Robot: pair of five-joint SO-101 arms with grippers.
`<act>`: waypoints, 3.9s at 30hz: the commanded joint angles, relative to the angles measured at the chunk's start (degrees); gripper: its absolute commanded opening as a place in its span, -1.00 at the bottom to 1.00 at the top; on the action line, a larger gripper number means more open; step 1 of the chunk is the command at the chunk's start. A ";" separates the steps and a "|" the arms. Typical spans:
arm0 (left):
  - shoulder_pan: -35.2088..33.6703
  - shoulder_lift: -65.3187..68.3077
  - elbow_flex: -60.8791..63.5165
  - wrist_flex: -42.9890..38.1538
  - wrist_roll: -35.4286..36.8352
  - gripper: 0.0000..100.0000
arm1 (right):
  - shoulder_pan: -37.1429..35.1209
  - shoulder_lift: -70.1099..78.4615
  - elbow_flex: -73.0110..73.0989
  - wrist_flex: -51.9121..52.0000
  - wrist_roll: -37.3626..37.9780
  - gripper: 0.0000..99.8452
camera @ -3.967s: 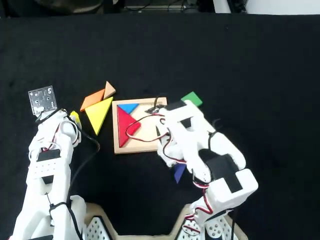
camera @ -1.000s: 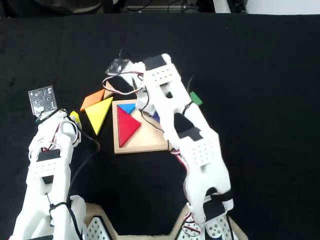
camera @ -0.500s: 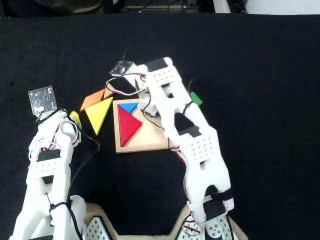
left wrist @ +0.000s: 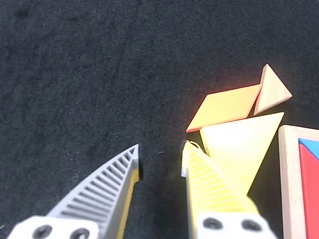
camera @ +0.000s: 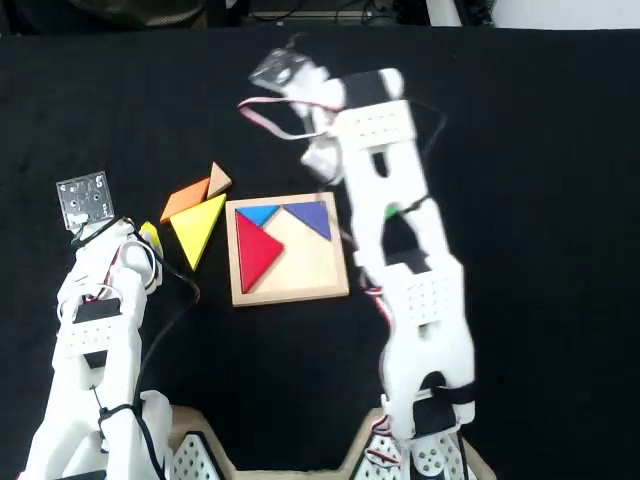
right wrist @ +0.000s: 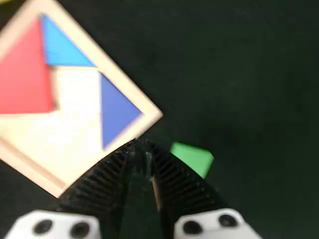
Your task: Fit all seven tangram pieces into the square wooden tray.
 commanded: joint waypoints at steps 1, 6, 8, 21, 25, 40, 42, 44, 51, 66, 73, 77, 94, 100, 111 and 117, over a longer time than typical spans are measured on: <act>-0.31 0.00 -0.48 -0.88 0.09 -0.70 | 6.51 -5.49 -0.31 2.20 -2.37 -0.98; -0.31 0.00 -0.48 -0.88 0.09 -0.70 | 11.69 -13.14 6.73 2.11 -8.62 -0.98; -0.31 0.00 -0.48 -0.88 0.09 -0.70 | 12.48 -16.75 11.47 1.85 -8.79 -0.98; -0.22 0.00 -0.48 -1.14 0.09 -0.70 | 17.23 -33.71 63.78 -42.46 -9.05 -0.98; -0.48 0.26 -0.66 -1.14 0.09 -0.70 | 13.27 -31.96 58.95 -35.08 -8.97 -0.83; -0.22 0.44 -0.75 -1.23 0.09 -0.70 | 9.85 5.32 8.04 -5.54 -5.63 -0.45; -0.22 0.44 -0.75 -1.23 0.09 -0.70 | 9.32 8.57 3.12 -2.46 -4.04 -0.43; -0.22 0.44 -0.75 -1.23 0.09 -0.70 | 8.53 11.03 -1.36 0.35 -2.20 -0.45; -0.22 0.44 -0.75 -1.23 0.09 -0.70 | 7.82 16.48 -7.69 1.85 -2.81 -0.44; -0.22 0.44 -0.75 -1.23 0.09 -0.70 | 8.18 23.16 -11.47 1.93 -2.46 -0.73; -0.22 0.53 -0.75 -1.23 0.09 -0.70 | 8.26 20.00 -12.35 2.29 -2.55 -0.75; -0.22 0.53 -0.66 -1.23 0.09 -0.70 | 8.18 17.98 -12.35 2.29 -2.90 -0.99; -0.22 0.18 -0.57 -1.23 0.09 -0.70 | -3.69 -15.08 19.12 1.85 -4.04 -0.98; -0.22 0.26 -0.48 -1.23 0.09 -0.70 | -15.38 -17.10 24.92 -4.31 -5.27 -0.98; -0.31 0.09 -0.48 -1.05 0.09 -0.70 | -17.41 1.71 8.13 -2.99 -7.82 -0.98; -0.40 0.00 -0.48 -0.88 0.09 -0.70 | -17.49 10.33 -3.65 -0.18 -10.02 -0.98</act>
